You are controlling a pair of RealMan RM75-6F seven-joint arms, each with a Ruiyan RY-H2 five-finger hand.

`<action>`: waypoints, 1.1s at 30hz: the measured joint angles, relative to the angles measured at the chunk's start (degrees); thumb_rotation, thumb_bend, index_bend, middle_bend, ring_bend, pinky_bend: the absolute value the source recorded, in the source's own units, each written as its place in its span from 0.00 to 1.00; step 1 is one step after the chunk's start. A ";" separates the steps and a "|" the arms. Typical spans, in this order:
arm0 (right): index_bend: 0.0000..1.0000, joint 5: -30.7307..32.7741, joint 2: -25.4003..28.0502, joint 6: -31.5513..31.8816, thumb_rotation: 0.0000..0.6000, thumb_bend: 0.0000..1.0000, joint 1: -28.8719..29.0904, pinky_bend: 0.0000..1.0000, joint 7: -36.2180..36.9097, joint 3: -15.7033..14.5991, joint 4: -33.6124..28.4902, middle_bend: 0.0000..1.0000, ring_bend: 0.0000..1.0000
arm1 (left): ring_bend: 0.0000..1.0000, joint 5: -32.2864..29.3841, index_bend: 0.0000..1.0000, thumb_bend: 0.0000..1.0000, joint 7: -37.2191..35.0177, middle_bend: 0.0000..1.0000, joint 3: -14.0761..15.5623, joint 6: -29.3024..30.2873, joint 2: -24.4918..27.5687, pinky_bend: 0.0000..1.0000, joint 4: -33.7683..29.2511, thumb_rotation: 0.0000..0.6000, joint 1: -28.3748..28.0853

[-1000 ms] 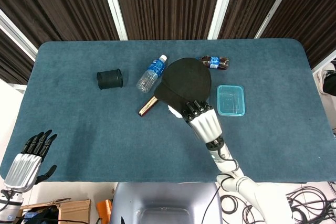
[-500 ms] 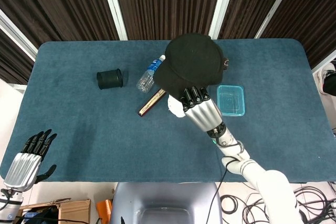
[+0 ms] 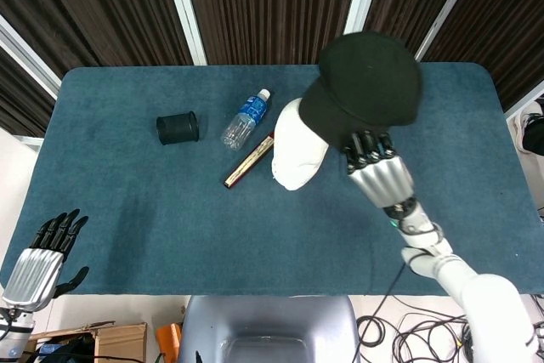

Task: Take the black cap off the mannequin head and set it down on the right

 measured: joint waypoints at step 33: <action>0.00 3.30 -10.47 -15.35 1.00 0.09 -29.66 0.43 18.45 -13.22 24.11 0.02 0.05 | 0.03 0.00 0.00 0.30 1.28 0.00 0.35 -1.36 -0.46 0.12 -0.59 1.00 -0.51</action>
